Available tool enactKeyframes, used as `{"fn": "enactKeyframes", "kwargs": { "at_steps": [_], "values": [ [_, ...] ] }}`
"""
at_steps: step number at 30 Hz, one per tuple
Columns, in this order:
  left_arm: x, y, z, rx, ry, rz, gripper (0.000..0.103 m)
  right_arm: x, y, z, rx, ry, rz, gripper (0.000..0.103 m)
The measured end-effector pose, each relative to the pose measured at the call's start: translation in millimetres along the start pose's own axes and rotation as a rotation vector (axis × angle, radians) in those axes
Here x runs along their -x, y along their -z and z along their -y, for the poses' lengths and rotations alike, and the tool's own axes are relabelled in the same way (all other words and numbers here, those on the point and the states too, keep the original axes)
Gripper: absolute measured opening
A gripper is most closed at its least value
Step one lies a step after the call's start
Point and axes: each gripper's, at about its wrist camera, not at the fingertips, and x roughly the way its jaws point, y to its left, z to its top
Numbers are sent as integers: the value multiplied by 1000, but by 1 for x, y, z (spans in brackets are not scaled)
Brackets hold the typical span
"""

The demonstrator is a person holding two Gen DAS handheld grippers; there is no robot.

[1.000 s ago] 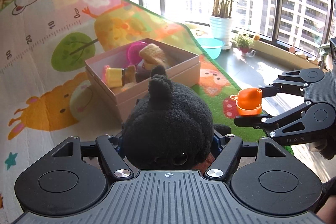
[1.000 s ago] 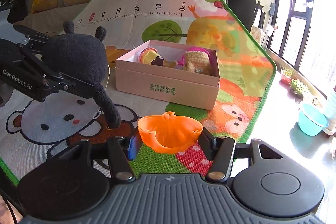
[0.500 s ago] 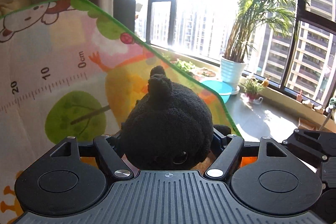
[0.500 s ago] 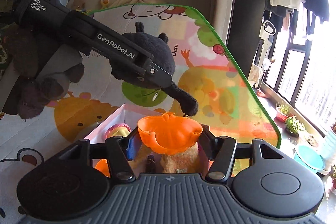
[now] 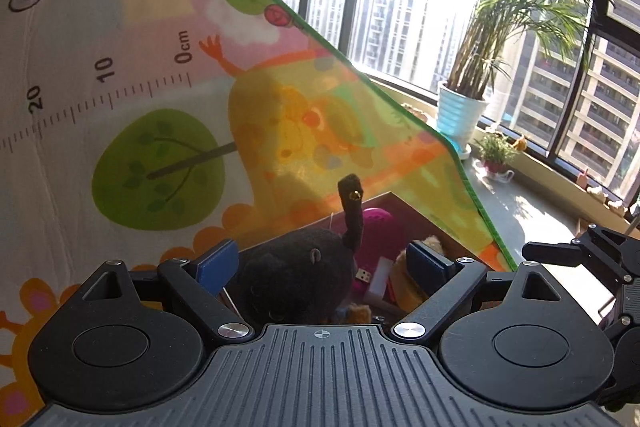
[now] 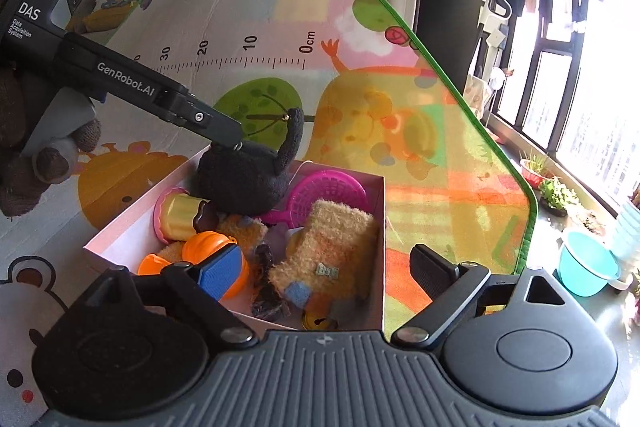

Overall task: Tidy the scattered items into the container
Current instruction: 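Carry the black plush and orange cup over the pink box with both tools, then lower the black plush into the box and open the left tool while the right tool releases the cup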

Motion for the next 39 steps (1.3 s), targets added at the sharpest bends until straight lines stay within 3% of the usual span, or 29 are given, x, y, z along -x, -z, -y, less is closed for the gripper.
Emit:
{"fn": "enactKeyframes", "kwargs": {
  "at_steps": [6, 9, 12, 16, 18, 21, 23, 24, 27, 29, 31, 33, 39],
  "values": [
    [13, 35, -4, 33, 31, -42, 97, -5, 13, 16, -126, -8, -42, 99],
    [16, 43, -7, 55, -4, -34, 97, -4, 12, 18, -150, 17, -15, 99],
    [22, 38, -9, 44, -78, 2, 97, 2, -7, 13, -98, 14, 32, 85],
    [37, 38, -8, 45, -178, 48, 97, -10, -47, -1, -33, -63, 29, 55],
    [48, 49, -9, 49, -197, 56, 98, -20, -64, -14, -5, -100, 25, 51],
    [51, 71, -17, 93, -201, -11, 100, -42, -81, -42, 95, -142, 4, 51],
    [46, 83, -24, 126, -183, -84, 100, -65, -89, -62, 134, -147, -38, 68],
    [45, 89, -26, 130, -176, -103, 100, -78, -92, -70, 141, -137, -59, 71],
    [46, 103, -31, 131, -163, -110, 100, -115, -97, -80, 134, -116, -146, 75],
    [50, 108, -36, 149, -143, -103, 100, -133, -95, -80, 105, -128, -220, 90],
    [53, 111, -41, 157, -130, -95, 100, -143, -90, -80, 94, -116, -268, 91],
    [54, 112, -45, 155, -123, -88, 100, -146, -89, -71, 24, -135, -314, 80],
    [62, 116, -57, 181, -107, -66, 101, -134, -72, -25, -314, -289, -479, 82]
  ]
}}
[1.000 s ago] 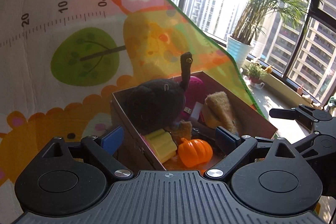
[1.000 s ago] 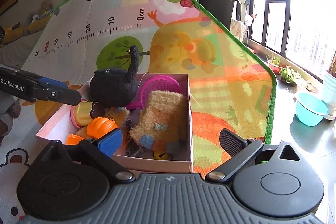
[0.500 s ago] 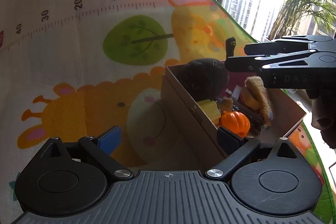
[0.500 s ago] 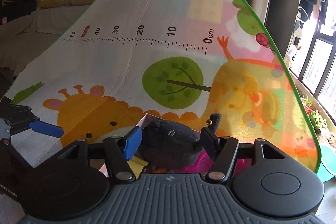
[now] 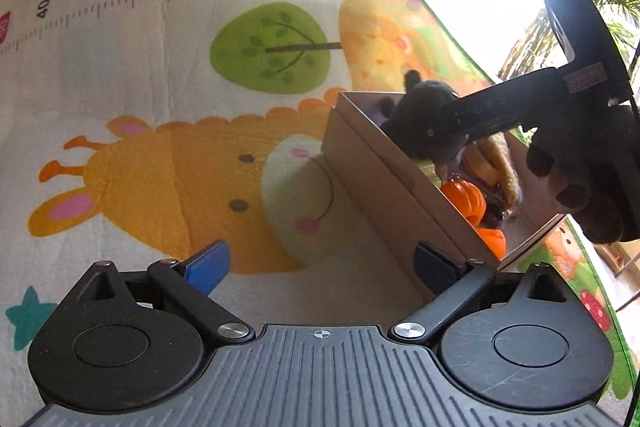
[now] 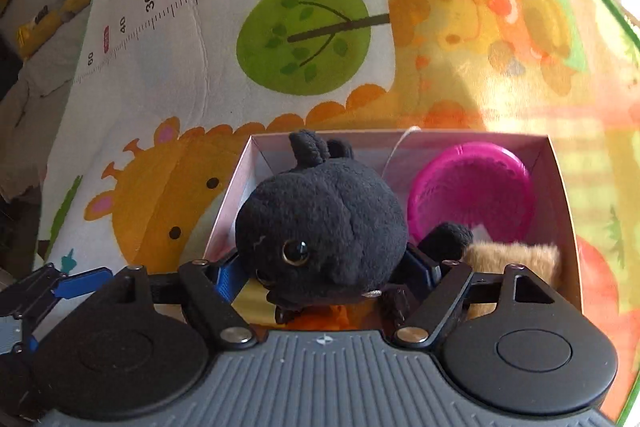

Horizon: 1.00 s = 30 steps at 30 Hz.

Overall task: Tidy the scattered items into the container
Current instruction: 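Lower the black plush into the box and open the left tool while the right tool releases the cup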

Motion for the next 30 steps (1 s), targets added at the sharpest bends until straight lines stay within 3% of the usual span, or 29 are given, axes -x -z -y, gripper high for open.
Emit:
{"fn": "enactKeyframes", "kwargs": {
  "at_steps": [2, 4, 9, 15, 19, 24, 25, 26, 28, 30],
  "values": [
    [0, 0, -2, 7, 0, 2, 101, 3, 9, 12, -78, -62, -34, 84],
    [-2, -1, -3, 13, -8, -2, 101, 11, 14, 13, -94, -61, -16, 84],
    [3, -1, 7, -14, 3, 1, 101, 41, 13, 11, -69, -86, 79, 88],
    [7, -5, 26, -56, 45, 7, 101, 76, 13, 14, -37, -53, 208, 99],
    [4, -9, 41, -73, 52, 8, 101, 64, -5, 14, -96, -80, 244, 99],
    [15, -7, 47, -108, 61, 20, 101, 16, -10, 0, -51, -43, 154, 99],
    [16, -7, 46, -108, 52, 19, 101, 8, -9, -2, -40, -27, 137, 92],
    [17, -6, 44, -103, 46, 17, 101, 5, -8, -4, -25, -12, 125, 75],
    [17, -6, 39, -90, 36, 14, 101, 10, -8, -7, -6, -4, 132, 72],
    [17, -6, 36, -80, 34, 14, 101, 35, -10, -5, -32, -57, 187, 72]
  ]
}}
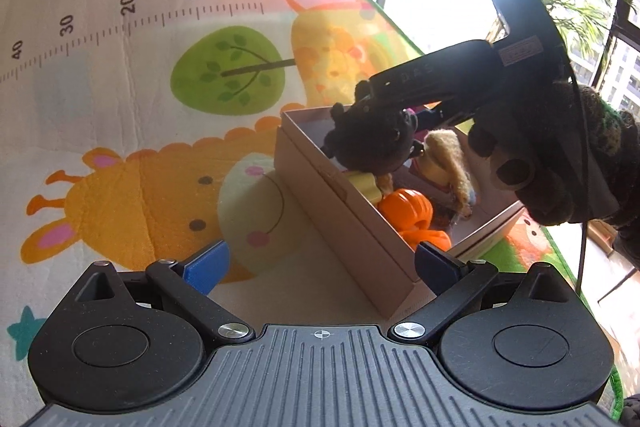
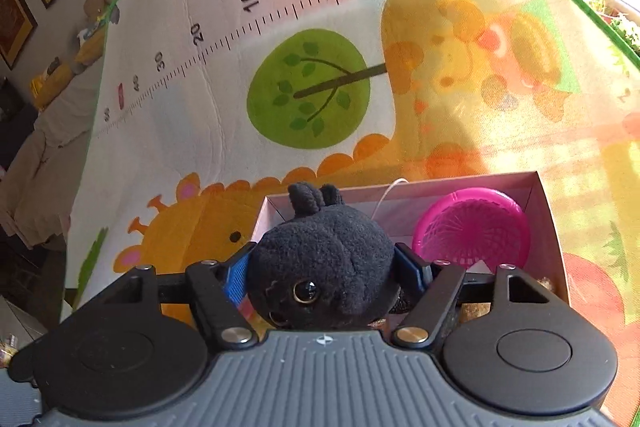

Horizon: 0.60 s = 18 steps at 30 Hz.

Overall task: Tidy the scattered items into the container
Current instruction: 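Lower the black plush into the box and open the left tool while the right tool releases the cup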

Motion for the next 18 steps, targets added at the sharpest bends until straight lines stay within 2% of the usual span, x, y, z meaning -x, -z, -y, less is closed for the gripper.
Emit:
{"fn": "enactKeyframes", "kwargs": {
  "at_steps": [3, 7, 11, 18],
  "values": [
    [-4, 0, -3, 16, 7, -3, 101, 47, -9, -11, 39, -69, 104, 72],
    [-8, 0, 1, 20, 29, -7, 101, 81, -14, -23, 72, -118, 149, 72],
    [-5, 2, 8, 4, 44, -5, 101, 79, -15, -22, 60, -125, 144, 73],
    [2, 4, 5, 0, 22, -7, 101, 57, -4, 2, -21, -62, 99, 82]
  ]
}}
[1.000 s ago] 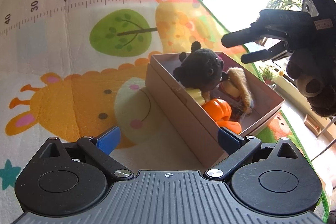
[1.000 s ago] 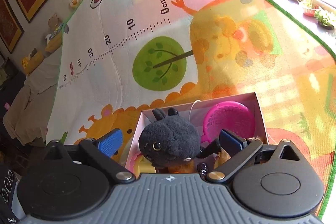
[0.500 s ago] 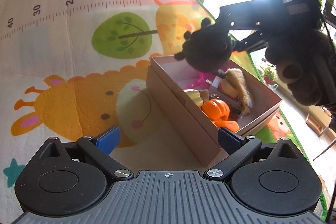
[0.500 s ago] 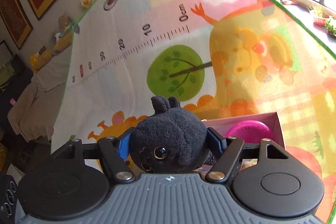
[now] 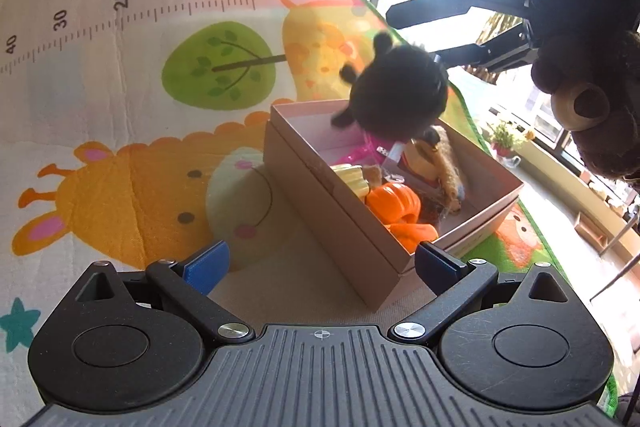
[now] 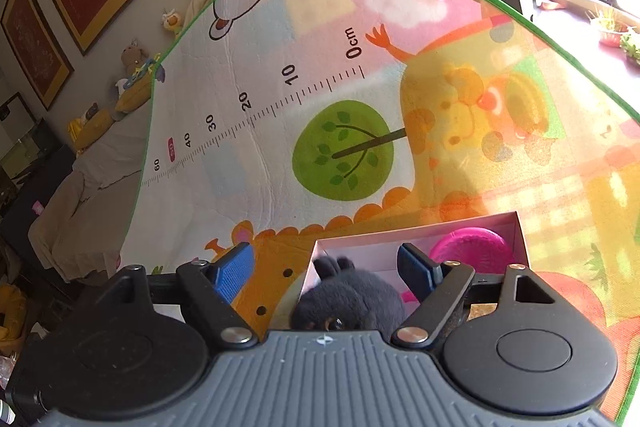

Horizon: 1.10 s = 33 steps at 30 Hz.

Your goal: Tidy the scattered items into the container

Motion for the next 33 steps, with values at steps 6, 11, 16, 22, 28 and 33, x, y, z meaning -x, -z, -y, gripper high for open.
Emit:
{"fn": "enactKeyframes", "kwargs": {
  "at_steps": [6, 11, 16, 22, 28, 33],
  "values": [
    [-4, 2, 3, 1, 21, -13, 101, 14, 15, 26, 3, 138, 35, 92],
    [-9, 6, 12, -11, 49, -27, 101, 29, 38, 65, -100, 208, 21, 94],
    [-16, 10, 19, -28, 53, -52, 101, 41, 70, 87, -193, 173, -4, 95],
    [-27, 12, 22, -40, 23, -71, 101, 34, 98, 81, -192, 90, -9, 101],
    [-30, 13, 12, -21, -56, -84, 101, 10, 93, 68, -184, 31, 29, 103],
    [-21, 17, 3, -25, -163, -71, 101, -4, 92, 54, -214, -57, 37, 103]
  ]
}}
